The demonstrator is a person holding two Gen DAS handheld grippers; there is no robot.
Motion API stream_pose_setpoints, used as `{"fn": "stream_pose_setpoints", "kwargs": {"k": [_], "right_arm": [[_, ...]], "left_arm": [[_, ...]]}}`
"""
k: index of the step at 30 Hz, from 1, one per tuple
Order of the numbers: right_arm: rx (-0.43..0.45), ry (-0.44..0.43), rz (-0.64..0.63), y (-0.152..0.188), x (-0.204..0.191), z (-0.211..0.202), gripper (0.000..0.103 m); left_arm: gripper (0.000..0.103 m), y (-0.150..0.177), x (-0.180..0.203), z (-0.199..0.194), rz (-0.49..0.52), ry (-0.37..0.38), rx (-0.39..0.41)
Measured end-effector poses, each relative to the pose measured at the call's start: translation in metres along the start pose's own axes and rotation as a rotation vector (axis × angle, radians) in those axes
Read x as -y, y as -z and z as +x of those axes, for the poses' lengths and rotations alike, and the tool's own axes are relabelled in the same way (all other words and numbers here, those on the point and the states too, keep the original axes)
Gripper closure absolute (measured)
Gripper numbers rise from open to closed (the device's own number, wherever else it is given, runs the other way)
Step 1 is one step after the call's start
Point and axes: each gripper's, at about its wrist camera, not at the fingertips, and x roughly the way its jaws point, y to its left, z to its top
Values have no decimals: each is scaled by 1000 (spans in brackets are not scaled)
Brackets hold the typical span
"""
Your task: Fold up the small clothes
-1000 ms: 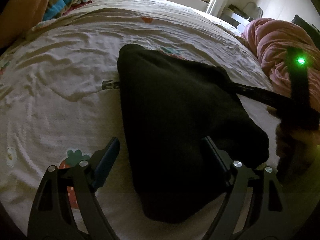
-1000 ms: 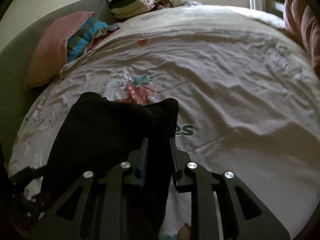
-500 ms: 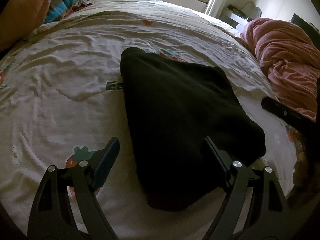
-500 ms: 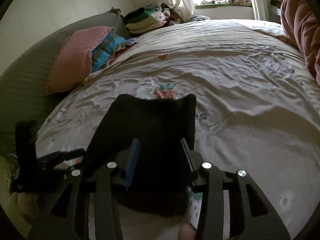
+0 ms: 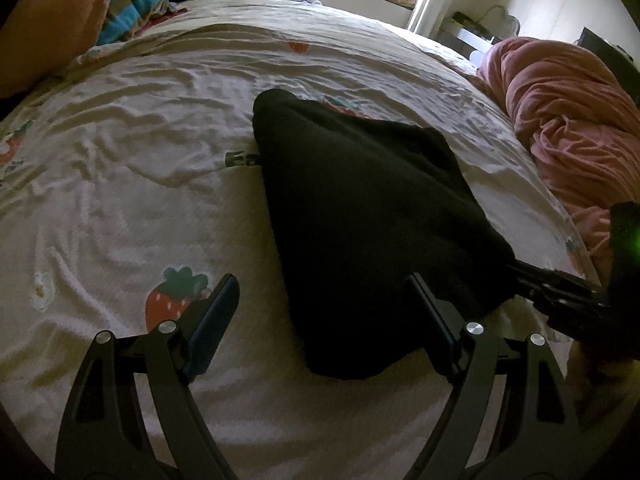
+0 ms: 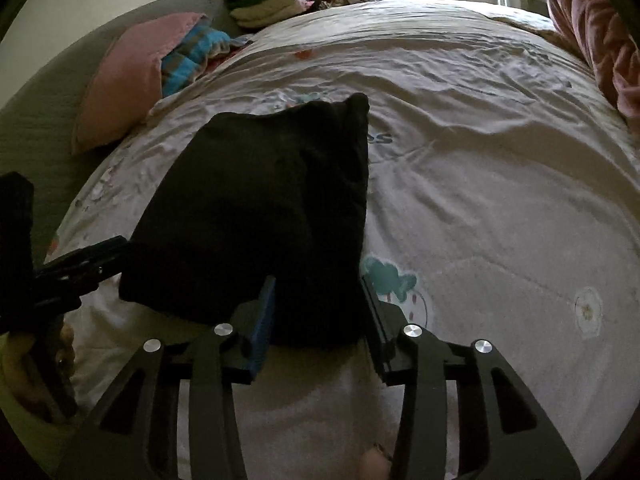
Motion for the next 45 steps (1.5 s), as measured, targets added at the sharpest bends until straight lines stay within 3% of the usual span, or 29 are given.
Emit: {"fn": "stream_pose_setpoints", "kwargs": {"k": [5, 7, 13, 17, 27, 45], "right_arm": [[64, 49, -49, 5, -13, -16, 62], [97, 74, -56, 6, -16, -24, 55], [226, 131, -92, 14, -28, -57, 16], [292, 156, -114, 21, -37, -76, 7], [395, 209, -173, 48, -64, -114, 5], [398, 235, -155, 89, -88, -124, 5]], "left_arm": [[26, 6, -2, -8, -2, -11, 8], [23, 7, -3, -11, -7, -10, 13], [9, 10, -4, -30, -6, -18, 52], [9, 15, -4, -48, 13, -25, 86], [9, 38, -5, -90, 37, -48, 164], [9, 92, -13, -126, 57, -41, 265]]}}
